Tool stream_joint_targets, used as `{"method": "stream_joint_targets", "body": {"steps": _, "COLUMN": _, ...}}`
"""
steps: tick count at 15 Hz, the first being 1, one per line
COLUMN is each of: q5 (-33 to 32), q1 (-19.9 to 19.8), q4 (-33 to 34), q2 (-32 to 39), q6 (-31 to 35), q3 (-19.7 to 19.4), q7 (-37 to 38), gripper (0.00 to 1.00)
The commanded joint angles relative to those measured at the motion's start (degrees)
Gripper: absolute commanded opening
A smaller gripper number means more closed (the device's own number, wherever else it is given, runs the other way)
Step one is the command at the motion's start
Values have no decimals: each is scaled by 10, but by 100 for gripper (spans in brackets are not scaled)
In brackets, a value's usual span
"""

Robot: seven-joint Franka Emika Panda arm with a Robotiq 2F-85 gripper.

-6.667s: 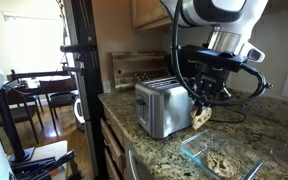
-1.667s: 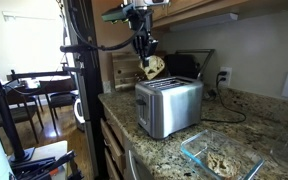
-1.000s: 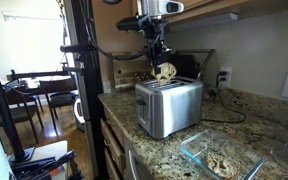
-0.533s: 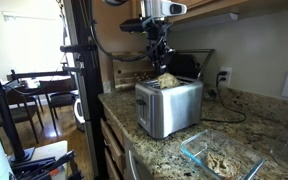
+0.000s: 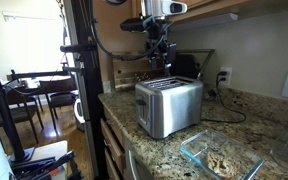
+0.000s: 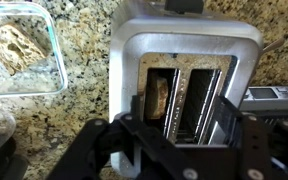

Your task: Put a slice of bread in the right compartment of the toaster

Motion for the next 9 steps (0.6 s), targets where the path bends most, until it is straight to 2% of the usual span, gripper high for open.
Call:
{"method": "stream_joint_targets", "body": {"steps": 1, "q5": 3, "q1": 6, "q4": -10, "q2": -31, "q6": 7, "q3": -1, "q7": -3, "gripper": 100}}
{"method": "stream_joint_targets", "body": {"steps": 7, "q5": 5, "q1": 13, "q4": -16, "q2": -61, "q6": 13, "q3": 1, "q7": -4, "gripper": 100}}
{"method": "stream_joint_targets", "body": {"steps": 8, "q5": -1, "q1": 10, "q4": 3, "q2": -31, "q6": -1, "q3": 0, "q7": 0, "gripper": 100}}
{"method": "stream_joint_targets", "body": {"steps": 9, "q5": -1, "q1": 11, "q4": 4, "q2": -33, "q6": -1, "q3": 1, "q7": 0, "gripper": 100}}
